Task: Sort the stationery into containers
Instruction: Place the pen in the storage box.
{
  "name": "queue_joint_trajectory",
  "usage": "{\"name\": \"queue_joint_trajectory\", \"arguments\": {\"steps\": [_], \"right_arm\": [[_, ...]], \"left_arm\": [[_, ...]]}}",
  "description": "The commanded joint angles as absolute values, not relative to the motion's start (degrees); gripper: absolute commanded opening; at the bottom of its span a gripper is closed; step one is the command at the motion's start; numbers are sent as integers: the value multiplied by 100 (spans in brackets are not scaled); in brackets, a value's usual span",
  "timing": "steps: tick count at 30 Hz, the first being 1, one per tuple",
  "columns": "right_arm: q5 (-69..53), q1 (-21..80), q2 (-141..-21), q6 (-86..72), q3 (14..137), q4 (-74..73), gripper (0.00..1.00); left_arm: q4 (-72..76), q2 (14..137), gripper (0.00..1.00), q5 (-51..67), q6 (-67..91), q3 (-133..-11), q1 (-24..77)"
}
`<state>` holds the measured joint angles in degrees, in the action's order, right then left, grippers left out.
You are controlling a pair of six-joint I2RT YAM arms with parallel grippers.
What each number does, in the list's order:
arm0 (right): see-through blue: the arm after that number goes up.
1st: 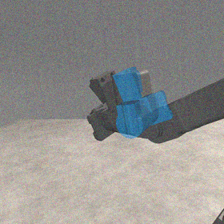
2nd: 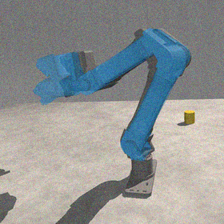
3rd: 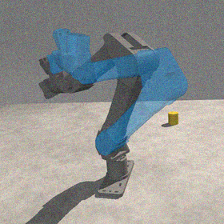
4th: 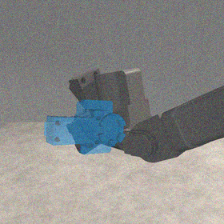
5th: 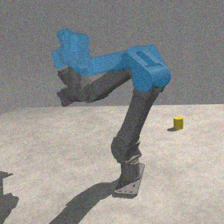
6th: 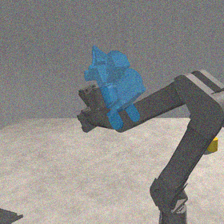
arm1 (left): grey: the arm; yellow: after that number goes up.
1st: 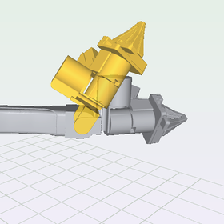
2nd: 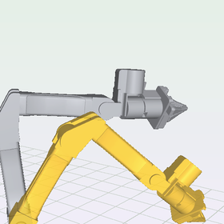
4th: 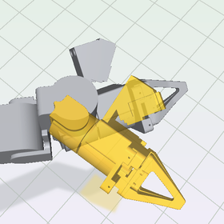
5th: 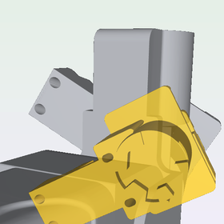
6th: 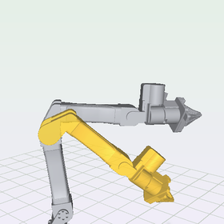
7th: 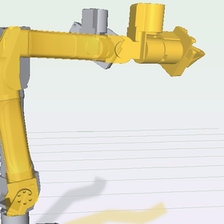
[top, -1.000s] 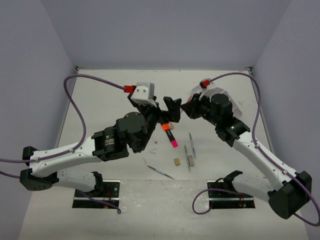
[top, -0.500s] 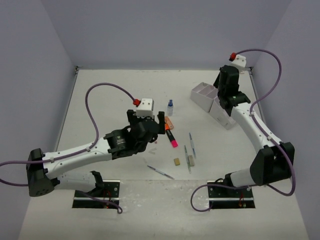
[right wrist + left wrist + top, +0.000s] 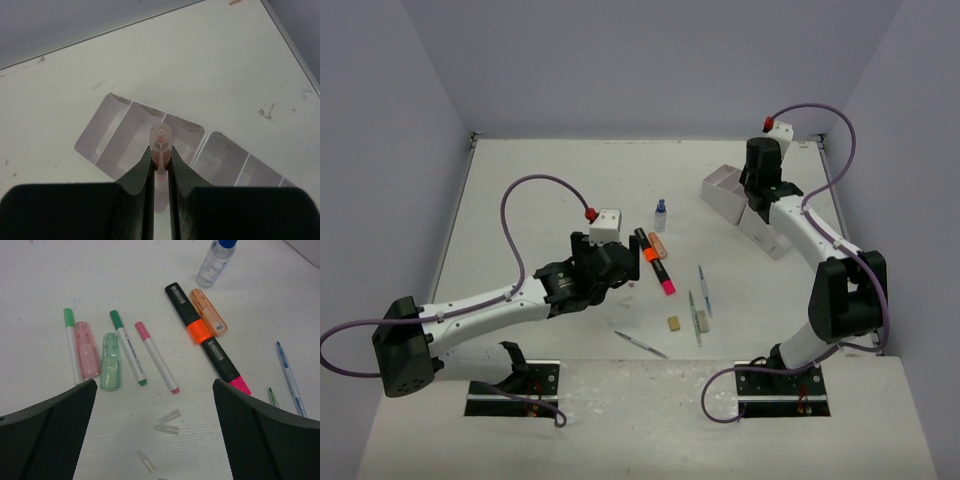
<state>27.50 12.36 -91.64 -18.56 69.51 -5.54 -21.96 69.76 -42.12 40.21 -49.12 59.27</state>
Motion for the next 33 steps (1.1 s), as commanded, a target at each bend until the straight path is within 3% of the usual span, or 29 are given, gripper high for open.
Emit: {"name": "queue_joint_trajectory", "arguments": {"steps": [1,5,7,9,14,19,24,33], "right_arm": [[2816,1213,-9104,-2031,6745,-305,16],[2798,1213,-9012,-2140,6578,-252,45],[2803,1213,-8989,-2189,6575,-285,54],[2781,1213,-8907,-2197,6619,-396,56],[2621,1414,-8026,-2207,6588,-671,53],[2410,2301,-7006,-2023,6618,-1732,39],[788,2864,-7022,-2242,6223,-3249,33],[392,3240,-7453,-2408,5254,-3442,32]], "left_arm": [[-2107,6721,100,-4201,4150,-4845,5849],[-2072,6636,100,-4182,4090,-4768,5755],[-2038,6646,100,-4138,4079,-4719,5712],[-2031,6693,100,-4078,4123,-4671,5677],[-2233,6682,100,-4168,4285,-4683,5643],[-2531,6579,100,-4324,4350,-4816,5415],[-2787,6356,100,-4320,4282,-4976,5238],[-3013,5850,100,-4099,4127,-5013,5238]]}}
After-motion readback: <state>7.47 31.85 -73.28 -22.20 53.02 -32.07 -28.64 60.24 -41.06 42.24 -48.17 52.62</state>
